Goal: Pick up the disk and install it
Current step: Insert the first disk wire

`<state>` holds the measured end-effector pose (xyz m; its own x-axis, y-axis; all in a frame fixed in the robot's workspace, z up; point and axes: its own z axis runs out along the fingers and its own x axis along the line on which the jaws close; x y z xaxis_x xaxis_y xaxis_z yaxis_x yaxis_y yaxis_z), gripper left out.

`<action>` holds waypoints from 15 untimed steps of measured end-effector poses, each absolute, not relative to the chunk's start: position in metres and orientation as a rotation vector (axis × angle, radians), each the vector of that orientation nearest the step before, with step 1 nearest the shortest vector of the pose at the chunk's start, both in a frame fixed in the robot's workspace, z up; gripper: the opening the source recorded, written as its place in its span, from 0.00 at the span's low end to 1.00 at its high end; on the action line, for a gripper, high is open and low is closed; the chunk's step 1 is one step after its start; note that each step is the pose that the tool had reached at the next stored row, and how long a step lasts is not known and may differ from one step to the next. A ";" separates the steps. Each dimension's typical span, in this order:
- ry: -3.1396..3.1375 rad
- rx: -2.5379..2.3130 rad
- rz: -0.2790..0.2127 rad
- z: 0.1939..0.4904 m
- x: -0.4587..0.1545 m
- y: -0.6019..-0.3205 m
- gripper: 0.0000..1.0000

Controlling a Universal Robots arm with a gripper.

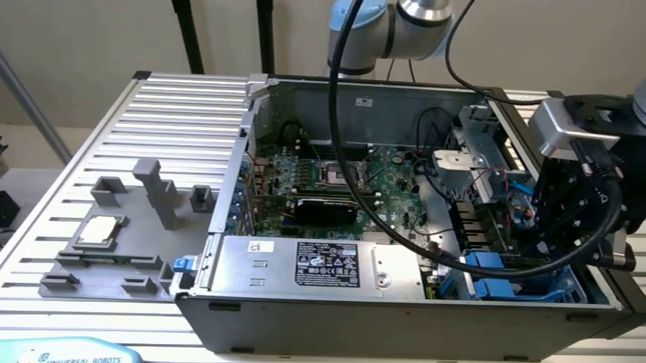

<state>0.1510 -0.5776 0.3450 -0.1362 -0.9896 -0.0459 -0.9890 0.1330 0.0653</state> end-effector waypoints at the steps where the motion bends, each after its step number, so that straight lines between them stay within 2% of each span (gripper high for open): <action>1: -2.358 2.059 -0.122 0.345 0.151 -0.576 0.16; 15: -2.336 2.039 -0.042 0.345 0.151 -0.569 0.16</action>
